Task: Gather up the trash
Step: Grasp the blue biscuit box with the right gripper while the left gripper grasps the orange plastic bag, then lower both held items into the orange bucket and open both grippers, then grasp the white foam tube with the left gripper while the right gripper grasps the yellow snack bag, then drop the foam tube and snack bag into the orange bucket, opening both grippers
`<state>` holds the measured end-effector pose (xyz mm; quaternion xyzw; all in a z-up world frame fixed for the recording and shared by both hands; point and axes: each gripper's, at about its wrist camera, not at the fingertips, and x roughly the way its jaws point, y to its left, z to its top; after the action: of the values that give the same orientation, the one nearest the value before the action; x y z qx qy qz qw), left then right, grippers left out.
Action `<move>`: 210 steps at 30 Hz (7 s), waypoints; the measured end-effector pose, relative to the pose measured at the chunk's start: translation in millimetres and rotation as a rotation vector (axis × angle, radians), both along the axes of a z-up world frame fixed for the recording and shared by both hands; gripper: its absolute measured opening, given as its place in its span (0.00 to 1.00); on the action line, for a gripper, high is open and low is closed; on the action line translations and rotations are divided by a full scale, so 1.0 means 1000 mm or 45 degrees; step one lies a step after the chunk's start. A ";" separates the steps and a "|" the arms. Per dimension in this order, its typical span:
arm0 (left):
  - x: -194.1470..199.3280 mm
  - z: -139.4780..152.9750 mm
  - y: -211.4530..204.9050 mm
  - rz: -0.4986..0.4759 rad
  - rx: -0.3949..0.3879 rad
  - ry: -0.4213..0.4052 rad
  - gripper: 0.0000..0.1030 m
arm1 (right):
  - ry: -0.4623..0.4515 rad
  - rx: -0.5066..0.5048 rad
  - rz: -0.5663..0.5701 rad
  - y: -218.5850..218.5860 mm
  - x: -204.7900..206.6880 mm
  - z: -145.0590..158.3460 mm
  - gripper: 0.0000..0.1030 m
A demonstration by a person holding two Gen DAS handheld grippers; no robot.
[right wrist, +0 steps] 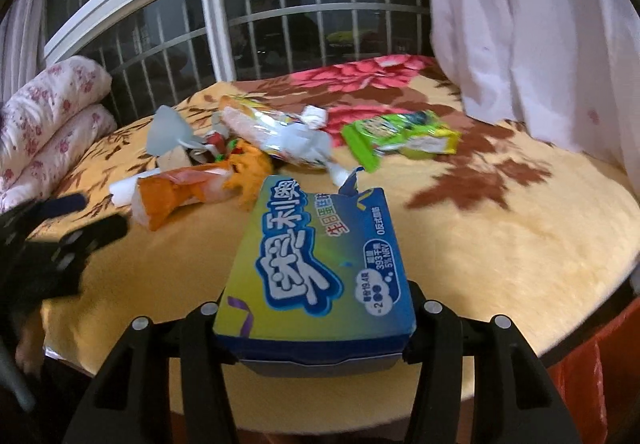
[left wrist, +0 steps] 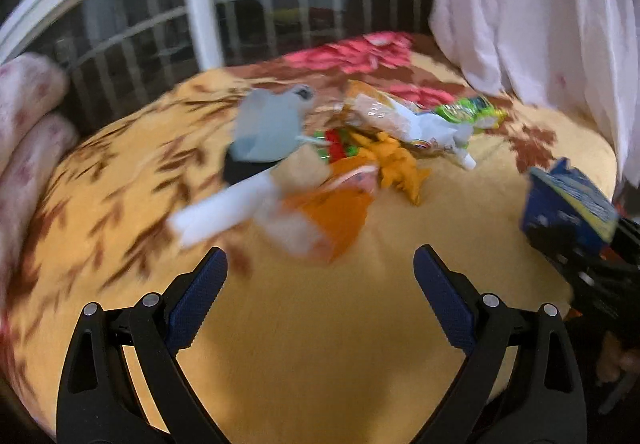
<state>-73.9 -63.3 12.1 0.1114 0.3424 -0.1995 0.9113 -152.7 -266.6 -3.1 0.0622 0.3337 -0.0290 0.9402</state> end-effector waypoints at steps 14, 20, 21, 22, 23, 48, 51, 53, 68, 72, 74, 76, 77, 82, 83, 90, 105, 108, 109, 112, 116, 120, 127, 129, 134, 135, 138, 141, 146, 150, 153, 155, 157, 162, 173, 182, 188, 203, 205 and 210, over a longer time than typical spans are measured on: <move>0.061 -0.021 -0.019 -0.008 0.045 0.137 0.32 | -0.042 0.031 -0.010 -0.006 -0.008 -0.008 0.52; 0.037 0.021 0.021 -0.018 -0.263 0.173 0.25 | -0.058 0.053 -0.009 -0.009 -0.015 -0.002 0.52; 0.035 0.031 0.037 -0.012 -0.394 0.203 0.25 | -0.059 0.056 -0.004 -0.008 -0.015 0.000 0.52; 0.035 0.035 0.046 0.003 -0.466 0.222 0.25 | -0.063 0.058 -0.001 -0.007 -0.016 0.002 0.52; 0.033 0.039 0.054 0.020 -0.516 0.235 0.25 | -0.068 0.056 0.005 -0.005 -0.017 0.004 0.52; -0.165 -0.113 0.093 -0.059 -0.046 0.534 0.26 | 0.578 -0.151 0.787 0.118 -0.105 -0.097 0.52; -0.149 -0.152 0.087 -0.054 0.002 0.689 0.26 | 0.725 -0.121 0.794 0.127 -0.090 -0.131 0.52; -0.141 -0.172 0.081 -0.061 0.059 0.743 0.28 | 0.803 -0.100 0.789 0.132 -0.080 -0.152 0.52; -0.141 -0.174 0.081 -0.050 0.106 0.734 0.63 | 0.780 -0.180 0.759 0.120 -0.083 -0.145 0.74; -0.149 -0.130 0.089 -0.082 0.040 0.618 0.63 | 0.647 -0.173 0.766 0.097 -0.091 -0.098 0.74; -0.152 -0.091 0.094 -0.113 -0.019 0.491 0.63 | 0.554 -0.169 0.759 0.087 -0.096 -0.072 0.74; -0.150 -0.058 0.095 -0.116 -0.032 0.354 0.71 | 0.456 -0.154 0.734 0.077 -0.098 -0.045 0.74; -0.146 -0.040 0.097 -0.111 -0.039 0.275 0.75 | 0.417 -0.143 0.720 0.072 -0.098 -0.035 0.74; -0.089 0.019 0.089 -0.026 0.001 0.021 0.81 | 0.191 -0.039 0.643 0.053 -0.091 0.017 0.77; -0.073 0.021 0.084 -0.005 0.018 0.000 0.81 | 0.150 -0.033 0.622 0.050 -0.089 0.024 0.77; 0.021 0.015 0.061 0.044 0.053 0.059 0.81 | 0.024 -0.009 0.555 0.034 -0.058 0.047 0.79; 0.106 -0.042 0.040 0.095 -0.006 0.299 0.34 | 0.017 0.056 0.421 0.007 0.046 0.037 0.79; 0.099 -0.040 0.044 0.104 -0.040 0.262 0.26 | 0.026 0.039 0.424 0.010 0.055 0.035 0.79; 0.093 -0.038 0.046 0.125 -0.041 0.237 0.23 | 0.024 0.037 0.425 0.011 0.058 0.036 0.79; 0.064 -0.033 0.057 0.193 -0.085 0.189 0.17 | 0.014 0.009 0.437 0.013 0.073 0.041 0.79; 0.041 -0.039 0.072 0.273 -0.110 0.160 0.17 | 0.016 -0.082 0.474 0.021 0.100 0.043 0.79; 0.049 -0.044 0.083 0.288 -0.204 0.184 0.16 | 0.016 -0.172 0.529 0.029 0.136 0.041 0.79; 0.045 -0.046 0.072 0.298 -0.127 0.135 0.16 | 0.134 -0.215 0.596 0.047 0.207 0.016 0.82; 0.046 -0.046 0.074 0.298 -0.155 0.146 0.16 | 0.156 -0.194 0.600 0.048 0.219 0.012 0.79; 0.046 -0.047 0.075 0.293 -0.164 0.144 0.16 | 0.228 -0.064 0.594 0.040 0.240 0.004 0.59; 0.046 -0.047 0.075 0.294 -0.165 0.145 0.16 | 0.226 -0.062 0.591 0.040 0.241 0.004 0.58; 0.046 -0.047 0.074 0.294 -0.165 0.144 0.16 | 0.212 -0.063 0.573 0.040 0.239 0.005 0.53; 0.046 -0.047 0.075 0.296 -0.162 0.144 0.16 | 0.147 -0.059 0.508 0.032 0.231 0.017 0.50; 0.046 -0.047 0.075 0.296 -0.156 0.142 0.16 | 0.013 0.213 0.433 -0.001 0.202 0.063 0.47; 0.045 -0.046 0.074 0.300 -0.157 0.133 0.16 | -0.005 0.313 0.416 -0.007 0.167 0.088 0.47; 0.043 -0.041 0.073 0.289 -0.141 0.106 0.16 | -0.027 0.361 0.442 -0.004 0.125 0.101 0.47; 0.038 -0.036 0.072 0.280 -0.131 0.085 0.16 | -0.020 0.345 0.450 0.005 0.094 0.102 0.47; 0.032 -0.029 0.073 0.276 -0.135 0.069 0.16 | -0.019 0.338 0.461 0.014 0.065 0.099 0.47; -0.007 -0.004 0.078 0.233 -0.209 0.047 0.15 | -0.014 0.324 0.458 0.031 0.004 0.085 0.47; -0.154 -0.008 0.093 0.081 -0.105 -0.002 0.16 | 0.076 0.172 0.591 0.075 -0.101 0.026 0.47; -0.188 -0.099 0.085 0.024 0.090 0.291 0.16 | 0.415 0.117 0.645 0.102 -0.105 -0.067 0.47; -0.165 -0.146 0.085 -0.004 0.083 0.540 0.16 | 0.621 0.163 0.655 0.116 -0.085 -0.121 0.47; -0.136 -0.194 0.090 0.038 0.188 0.721 0.68 | 0.764 0.075 0.632 0.137 -0.067 -0.171 0.72; -0.138 -0.196 0.089 0.042 0.197 0.728 0.68 | 0.758 0.085 0.615 0.135 -0.067 -0.170 0.72; -0.143 -0.194 0.091 0.060 0.182 0.719 0.68 | 0.714 0.046 0.583 0.130 -0.074 -0.163 0.72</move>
<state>-217.3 27.7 -181.9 0.1072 0.5983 -0.1766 0.7742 -226.7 -136.5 -166.1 -0.0081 0.5842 0.1724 0.7930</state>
